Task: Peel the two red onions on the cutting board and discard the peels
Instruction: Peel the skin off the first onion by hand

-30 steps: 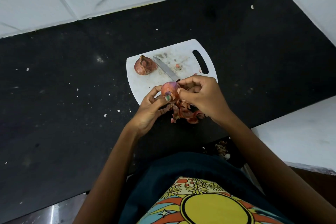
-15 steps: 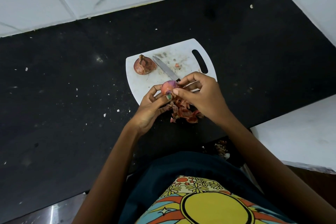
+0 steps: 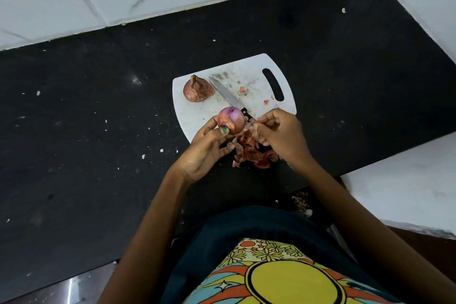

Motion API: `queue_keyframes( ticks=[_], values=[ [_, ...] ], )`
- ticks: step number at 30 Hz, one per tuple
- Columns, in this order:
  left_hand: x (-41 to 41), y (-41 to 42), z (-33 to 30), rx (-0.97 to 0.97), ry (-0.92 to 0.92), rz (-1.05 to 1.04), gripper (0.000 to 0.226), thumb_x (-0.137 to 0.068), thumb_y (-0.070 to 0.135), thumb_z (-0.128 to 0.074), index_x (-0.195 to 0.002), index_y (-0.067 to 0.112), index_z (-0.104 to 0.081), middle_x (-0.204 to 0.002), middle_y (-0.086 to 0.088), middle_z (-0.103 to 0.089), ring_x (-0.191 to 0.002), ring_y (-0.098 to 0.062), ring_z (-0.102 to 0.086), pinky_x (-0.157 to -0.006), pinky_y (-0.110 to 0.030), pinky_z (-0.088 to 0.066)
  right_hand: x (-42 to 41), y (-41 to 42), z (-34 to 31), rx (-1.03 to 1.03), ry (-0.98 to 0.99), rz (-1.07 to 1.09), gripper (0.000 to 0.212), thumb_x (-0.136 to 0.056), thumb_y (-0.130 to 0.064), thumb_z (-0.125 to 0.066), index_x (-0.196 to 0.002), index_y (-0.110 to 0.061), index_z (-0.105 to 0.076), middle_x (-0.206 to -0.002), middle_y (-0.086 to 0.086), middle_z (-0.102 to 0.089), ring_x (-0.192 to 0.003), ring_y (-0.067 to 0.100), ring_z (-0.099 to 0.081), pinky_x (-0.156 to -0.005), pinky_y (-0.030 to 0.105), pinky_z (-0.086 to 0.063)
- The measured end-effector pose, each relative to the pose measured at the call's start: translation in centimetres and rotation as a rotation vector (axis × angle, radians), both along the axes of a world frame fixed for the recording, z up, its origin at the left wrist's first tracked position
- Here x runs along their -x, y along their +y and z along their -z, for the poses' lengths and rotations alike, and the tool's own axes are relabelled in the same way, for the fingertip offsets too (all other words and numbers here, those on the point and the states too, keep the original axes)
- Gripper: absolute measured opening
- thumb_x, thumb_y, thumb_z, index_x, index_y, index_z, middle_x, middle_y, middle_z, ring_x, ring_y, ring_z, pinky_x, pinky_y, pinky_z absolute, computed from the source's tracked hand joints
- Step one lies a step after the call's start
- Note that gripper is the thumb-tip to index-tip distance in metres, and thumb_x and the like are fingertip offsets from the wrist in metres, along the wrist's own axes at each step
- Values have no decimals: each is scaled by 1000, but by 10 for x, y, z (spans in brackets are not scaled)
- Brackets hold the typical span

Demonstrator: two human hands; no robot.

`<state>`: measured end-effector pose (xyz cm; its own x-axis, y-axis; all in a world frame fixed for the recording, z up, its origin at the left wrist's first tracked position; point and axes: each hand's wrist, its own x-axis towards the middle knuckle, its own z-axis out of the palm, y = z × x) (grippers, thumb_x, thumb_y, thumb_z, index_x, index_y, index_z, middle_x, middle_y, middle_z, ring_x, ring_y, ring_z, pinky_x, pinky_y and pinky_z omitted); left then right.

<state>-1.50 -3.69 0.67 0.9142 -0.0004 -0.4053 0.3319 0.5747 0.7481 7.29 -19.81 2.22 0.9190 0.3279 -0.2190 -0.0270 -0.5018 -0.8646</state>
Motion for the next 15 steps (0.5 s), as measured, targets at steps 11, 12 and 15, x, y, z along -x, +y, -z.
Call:
queue_keyframes(
  ticks=[11,12,15],
  values=[
    [-1,-1,1,-71,10,-41,37,-78,21,-60,-114,22,-54,-98,8,-69,-88,-3,-65,-80,-26,-47,5,7,-31,-164,81,-143,20,-92,-23,-61,-103,-7,-67,-87,8,-71,-75,18,-69,-68,31,-55],
    [-1,-1,1,-78,9,-42,36,-78,21,-59,-114,22,-55,-96,8,-69,-88,-3,-65,-80,-25,-48,5,8,-36,-213,114,-158,23,-91,-24,-63,-104,-6,-66,-88,9,-71,-75,17,-70,-67,31,-57],
    [-2,-1,1,-98,11,-50,33,-80,19,-65,-112,25,-58,-96,6,-69,-91,-6,-64,-78,-24,-50,6,13,-39,-220,107,-175,29,-85,-23,-71,-108,-6,-65,-95,9,-71,-78,23,-72,-71,37,-60]
  ],
)
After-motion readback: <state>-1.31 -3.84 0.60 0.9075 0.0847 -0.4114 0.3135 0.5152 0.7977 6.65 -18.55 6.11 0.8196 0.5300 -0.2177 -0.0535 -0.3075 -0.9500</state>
